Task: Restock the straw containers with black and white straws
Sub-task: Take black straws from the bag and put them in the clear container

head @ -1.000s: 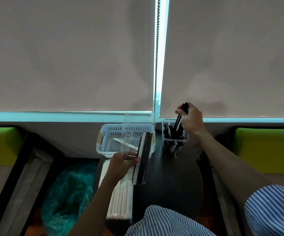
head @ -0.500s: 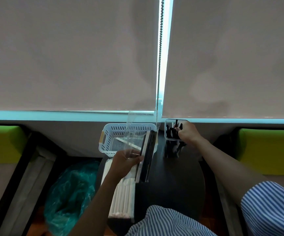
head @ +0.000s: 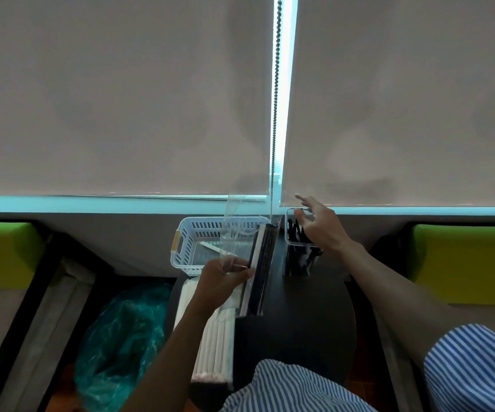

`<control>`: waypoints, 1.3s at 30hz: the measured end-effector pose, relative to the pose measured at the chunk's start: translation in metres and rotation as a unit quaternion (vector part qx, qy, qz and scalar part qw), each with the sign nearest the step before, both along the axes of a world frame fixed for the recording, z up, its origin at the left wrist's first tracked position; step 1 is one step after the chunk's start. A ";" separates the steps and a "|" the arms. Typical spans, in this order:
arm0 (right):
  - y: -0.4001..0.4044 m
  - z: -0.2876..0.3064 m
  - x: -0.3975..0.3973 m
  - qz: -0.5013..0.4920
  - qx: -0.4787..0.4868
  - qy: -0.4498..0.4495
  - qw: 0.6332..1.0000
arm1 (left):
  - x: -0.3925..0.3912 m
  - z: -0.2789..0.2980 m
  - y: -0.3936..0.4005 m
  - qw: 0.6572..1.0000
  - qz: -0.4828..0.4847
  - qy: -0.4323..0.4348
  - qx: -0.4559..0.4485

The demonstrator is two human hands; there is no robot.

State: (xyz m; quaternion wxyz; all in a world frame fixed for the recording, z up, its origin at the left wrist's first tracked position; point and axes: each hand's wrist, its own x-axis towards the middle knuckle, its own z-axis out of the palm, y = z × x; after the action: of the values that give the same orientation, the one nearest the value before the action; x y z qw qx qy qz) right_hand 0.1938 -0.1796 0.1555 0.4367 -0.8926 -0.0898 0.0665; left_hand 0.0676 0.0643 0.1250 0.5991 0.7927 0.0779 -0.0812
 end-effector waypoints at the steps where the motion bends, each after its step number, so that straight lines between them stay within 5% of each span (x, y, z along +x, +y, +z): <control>1: 0.001 -0.002 -0.002 0.022 -0.023 -0.015 0.999 | 0.000 0.000 0.000 1.000 -0.002 -0.002 0.003; 13: -0.003 -0.033 0.003 0.064 -0.221 -0.028 0.973 | 0.000 0.000 0.002 1.000 0.007 -0.009 0.006; 22: 0.002 -0.024 0.016 0.130 -0.326 0.112 0.930 | 0.000 0.004 -0.003 1.000 -0.011 -0.023 0.003; 25: 0.004 -0.020 0.016 0.108 -0.292 0.090 0.946 | 0.000 0.007 -0.003 1.000 -0.011 -0.021 -0.005; 31: 0.022 0.012 0.012 -0.019 -0.095 -0.136 0.986 | -0.001 0.009 -0.005 0.999 -0.003 -0.012 -0.036; 33: 0.029 0.034 0.005 -0.047 0.010 -0.071 0.996 | 0.000 0.011 -0.007 0.996 0.017 -0.001 -0.088; 35: 0.034 0.052 -0.005 0.000 0.094 0.096 0.991 | 0.003 0.013 -0.006 0.989 0.041 0.004 -0.143; 37: 0.035 0.061 -0.015 0.080 0.098 0.211 0.969 | 0.007 0.017 -0.004 0.983 0.050 0.000 -0.177; 39: 0.038 0.060 -0.023 0.136 0.082 0.212 0.964 | 0.012 0.022 -0.002 0.981 0.046 -0.008 -0.186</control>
State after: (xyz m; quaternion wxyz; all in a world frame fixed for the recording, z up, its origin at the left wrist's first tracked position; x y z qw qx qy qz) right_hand 0.1711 -0.1420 0.2159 0.5043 -0.7985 -0.1208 0.3057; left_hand 0.0793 0.0627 0.1471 0.7398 0.6637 0.0927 -0.0600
